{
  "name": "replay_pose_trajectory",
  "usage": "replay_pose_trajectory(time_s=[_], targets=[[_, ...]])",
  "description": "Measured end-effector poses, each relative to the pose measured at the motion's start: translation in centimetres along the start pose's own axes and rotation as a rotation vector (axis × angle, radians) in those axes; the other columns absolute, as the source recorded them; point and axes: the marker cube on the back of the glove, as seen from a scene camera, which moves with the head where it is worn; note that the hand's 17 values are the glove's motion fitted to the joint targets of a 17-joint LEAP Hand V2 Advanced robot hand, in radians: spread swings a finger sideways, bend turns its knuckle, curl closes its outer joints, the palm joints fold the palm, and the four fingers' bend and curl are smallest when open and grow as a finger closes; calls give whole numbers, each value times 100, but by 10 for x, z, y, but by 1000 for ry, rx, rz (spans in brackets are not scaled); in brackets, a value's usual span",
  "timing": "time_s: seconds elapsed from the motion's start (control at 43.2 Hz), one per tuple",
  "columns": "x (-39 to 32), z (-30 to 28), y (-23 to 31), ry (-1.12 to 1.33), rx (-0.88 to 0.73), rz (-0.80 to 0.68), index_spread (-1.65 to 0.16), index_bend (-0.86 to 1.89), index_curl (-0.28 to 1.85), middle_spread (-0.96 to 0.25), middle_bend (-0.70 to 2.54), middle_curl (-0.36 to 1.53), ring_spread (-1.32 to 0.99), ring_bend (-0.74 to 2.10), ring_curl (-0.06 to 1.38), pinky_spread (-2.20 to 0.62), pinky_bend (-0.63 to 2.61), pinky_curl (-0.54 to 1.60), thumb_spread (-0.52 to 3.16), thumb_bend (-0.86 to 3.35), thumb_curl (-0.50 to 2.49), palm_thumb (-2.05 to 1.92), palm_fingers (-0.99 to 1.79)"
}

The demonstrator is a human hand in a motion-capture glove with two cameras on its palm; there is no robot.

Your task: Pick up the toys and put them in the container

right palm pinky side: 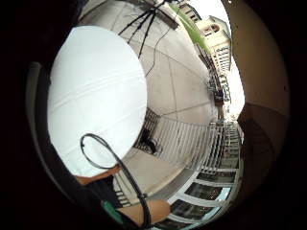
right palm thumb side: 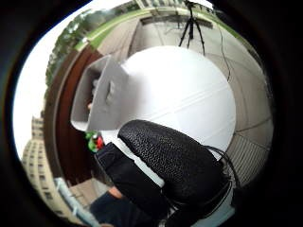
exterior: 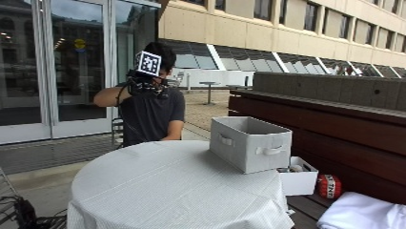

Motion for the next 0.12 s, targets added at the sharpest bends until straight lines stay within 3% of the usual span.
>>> replay_pose_trajectory(time_s=[0.046, 0.116], targets=[[4, 1, 3, 16, 9, 1, -17, 17, 28, -1, 17, 41, -19, 22, 30, -16, 71, 25, 106, -13, 9, -19, -9], [13, 5, 2, 30, 102, -125, -17, 17, 29, -1, 17, 41, -20, 21, 30, -15, 69, 25, 106, -12, 8, -19, -9]])
